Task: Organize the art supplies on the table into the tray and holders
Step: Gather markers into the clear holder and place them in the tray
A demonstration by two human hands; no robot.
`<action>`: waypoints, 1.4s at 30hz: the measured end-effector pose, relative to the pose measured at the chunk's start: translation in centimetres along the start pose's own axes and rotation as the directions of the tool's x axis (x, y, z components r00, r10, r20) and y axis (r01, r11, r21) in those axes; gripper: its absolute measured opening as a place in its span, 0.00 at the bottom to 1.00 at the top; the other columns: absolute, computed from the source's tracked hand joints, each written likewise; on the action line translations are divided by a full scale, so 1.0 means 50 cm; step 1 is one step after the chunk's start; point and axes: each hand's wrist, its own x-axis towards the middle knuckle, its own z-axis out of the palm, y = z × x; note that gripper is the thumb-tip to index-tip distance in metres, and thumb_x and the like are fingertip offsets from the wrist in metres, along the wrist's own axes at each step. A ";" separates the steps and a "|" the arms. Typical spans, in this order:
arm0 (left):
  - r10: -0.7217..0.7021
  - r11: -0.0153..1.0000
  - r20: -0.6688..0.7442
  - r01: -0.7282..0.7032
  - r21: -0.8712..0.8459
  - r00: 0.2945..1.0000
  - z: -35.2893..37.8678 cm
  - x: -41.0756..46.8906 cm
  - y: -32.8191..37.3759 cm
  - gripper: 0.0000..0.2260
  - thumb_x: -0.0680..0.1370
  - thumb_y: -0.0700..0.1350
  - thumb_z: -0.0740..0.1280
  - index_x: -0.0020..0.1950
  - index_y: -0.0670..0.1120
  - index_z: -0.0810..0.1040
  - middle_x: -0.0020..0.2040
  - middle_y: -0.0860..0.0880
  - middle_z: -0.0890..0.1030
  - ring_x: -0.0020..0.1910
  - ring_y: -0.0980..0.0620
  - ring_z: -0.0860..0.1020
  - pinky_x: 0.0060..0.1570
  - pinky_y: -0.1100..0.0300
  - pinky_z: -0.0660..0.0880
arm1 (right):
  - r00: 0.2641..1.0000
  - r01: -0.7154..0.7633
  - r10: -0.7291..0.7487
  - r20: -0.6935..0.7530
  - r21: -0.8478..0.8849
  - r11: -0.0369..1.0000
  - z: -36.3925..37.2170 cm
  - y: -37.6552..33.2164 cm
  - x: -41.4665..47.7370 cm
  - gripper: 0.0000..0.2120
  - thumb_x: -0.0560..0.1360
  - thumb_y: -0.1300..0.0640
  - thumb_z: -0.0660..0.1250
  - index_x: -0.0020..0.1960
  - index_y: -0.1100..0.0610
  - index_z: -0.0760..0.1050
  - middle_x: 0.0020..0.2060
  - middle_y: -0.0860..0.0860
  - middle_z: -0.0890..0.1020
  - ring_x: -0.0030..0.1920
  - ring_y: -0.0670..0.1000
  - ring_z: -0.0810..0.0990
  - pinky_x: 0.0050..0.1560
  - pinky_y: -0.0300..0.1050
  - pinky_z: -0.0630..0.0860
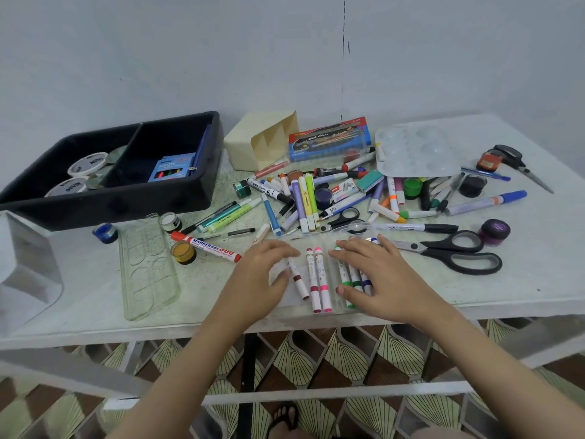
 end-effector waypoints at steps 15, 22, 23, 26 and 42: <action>-0.108 0.982 0.280 0.059 0.177 0.954 -0.019 0.021 -0.011 0.40 0.65 0.62 0.74 0.72 0.53 0.62 0.74 0.57 0.61 0.73 0.57 0.58 0.69 0.57 0.57 | 0.994 0.013 -0.016 0.106 0.023 1.000 -0.013 0.008 0.002 0.37 0.67 0.32 0.56 0.74 0.43 0.59 0.74 0.42 0.60 0.74 0.42 0.52 0.72 0.47 0.36; 0.017 0.977 0.263 -0.072 0.200 0.965 -0.019 0.023 -0.015 0.42 0.61 0.66 0.73 0.72 0.57 0.63 0.73 0.57 0.63 0.72 0.57 0.59 0.70 0.56 0.55 | 0.995 0.015 -0.018 0.099 0.032 0.999 -0.014 0.009 0.002 0.38 0.65 0.30 0.55 0.74 0.42 0.59 0.74 0.42 0.60 0.74 0.42 0.52 0.72 0.47 0.37; 0.031 0.983 0.251 -0.075 0.169 0.968 -0.021 0.023 -0.015 0.41 0.61 0.66 0.73 0.71 0.58 0.64 0.73 0.57 0.64 0.71 0.57 0.60 0.71 0.55 0.57 | 0.994 0.016 -0.019 0.103 0.035 0.999 -0.015 0.008 0.003 0.38 0.66 0.31 0.56 0.74 0.42 0.59 0.74 0.42 0.60 0.74 0.42 0.52 0.72 0.47 0.37; 0.020 0.989 0.261 -0.058 0.137 0.965 -0.030 0.028 -0.018 0.40 0.62 0.63 0.75 0.71 0.58 0.63 0.71 0.58 0.66 0.70 0.57 0.62 0.69 0.55 0.60 | 0.994 0.017 -0.022 0.111 0.045 0.999 -0.017 0.005 0.005 0.36 0.67 0.34 0.59 0.74 0.42 0.59 0.73 0.41 0.60 0.74 0.42 0.51 0.73 0.47 0.37; 0.030 0.997 0.349 -0.054 0.059 0.937 -0.027 0.015 -0.026 0.40 0.58 0.67 0.73 0.68 0.63 0.64 0.62 0.67 0.64 0.64 0.63 0.61 0.61 0.59 0.61 | 0.992 0.021 -0.026 0.122 0.043 0.999 -0.016 0.009 0.009 0.37 0.68 0.33 0.60 0.74 0.42 0.58 0.74 0.42 0.59 0.74 0.42 0.51 0.72 0.47 0.36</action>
